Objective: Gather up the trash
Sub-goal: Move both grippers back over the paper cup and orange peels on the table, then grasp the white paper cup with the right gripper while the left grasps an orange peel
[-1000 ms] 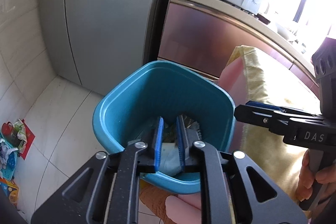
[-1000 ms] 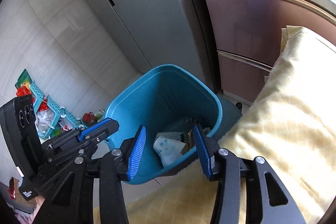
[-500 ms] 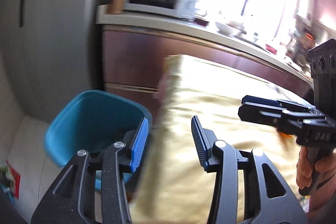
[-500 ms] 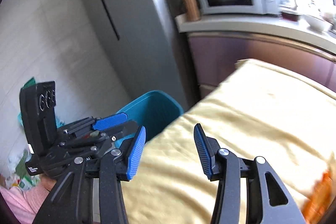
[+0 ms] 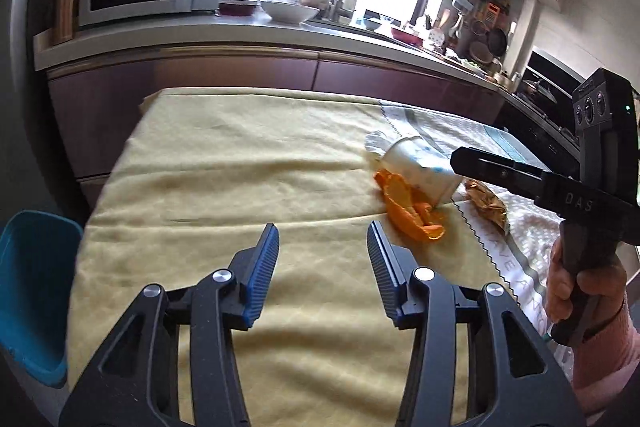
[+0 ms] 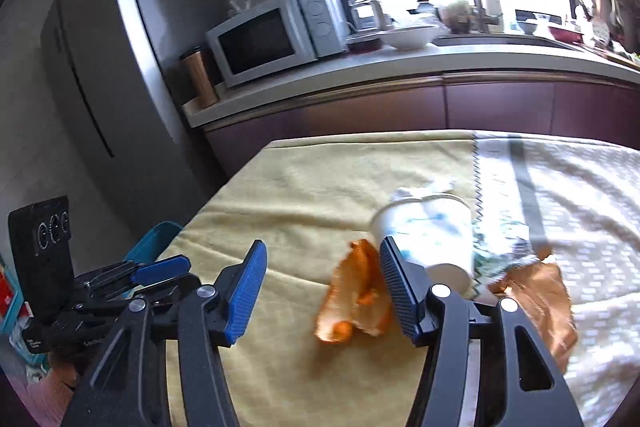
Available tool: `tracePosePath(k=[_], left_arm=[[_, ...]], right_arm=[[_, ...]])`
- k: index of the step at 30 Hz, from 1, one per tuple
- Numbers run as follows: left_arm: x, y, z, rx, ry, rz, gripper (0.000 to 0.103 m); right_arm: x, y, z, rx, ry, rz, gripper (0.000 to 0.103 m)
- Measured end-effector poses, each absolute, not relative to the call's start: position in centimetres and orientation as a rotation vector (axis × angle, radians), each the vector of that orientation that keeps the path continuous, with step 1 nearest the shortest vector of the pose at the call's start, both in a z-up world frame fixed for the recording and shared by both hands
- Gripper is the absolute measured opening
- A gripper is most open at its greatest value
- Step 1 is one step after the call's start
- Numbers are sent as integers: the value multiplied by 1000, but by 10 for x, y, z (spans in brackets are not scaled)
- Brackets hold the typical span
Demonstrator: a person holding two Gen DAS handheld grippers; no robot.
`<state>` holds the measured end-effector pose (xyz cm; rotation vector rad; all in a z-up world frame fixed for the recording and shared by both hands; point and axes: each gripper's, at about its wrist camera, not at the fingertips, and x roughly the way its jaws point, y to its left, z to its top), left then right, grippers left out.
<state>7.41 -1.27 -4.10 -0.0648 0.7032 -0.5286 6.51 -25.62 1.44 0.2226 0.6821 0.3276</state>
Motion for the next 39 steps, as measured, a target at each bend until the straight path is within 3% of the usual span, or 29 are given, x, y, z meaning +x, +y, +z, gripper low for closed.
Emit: tracePosePath(k=[15,27,29,35,39], left_arm=[[109,-97,-71,-64,880,-653,51],[129,-106,-86,-118,977,-675,38],[130,-108,-86,-120,983,-686,30],[131,-110,-89,-121,993,-671,10],[129,-107,-88,-108,985,-659,7]], right_arm=[[89,-311,-24,342,757,229,60],[104,-312,-39,395,793,255,61],[104,-314,-41,408,796,263,54],[100,-318,-40,418,780,263,54],[96,-322,-38,430,769,267,54]])
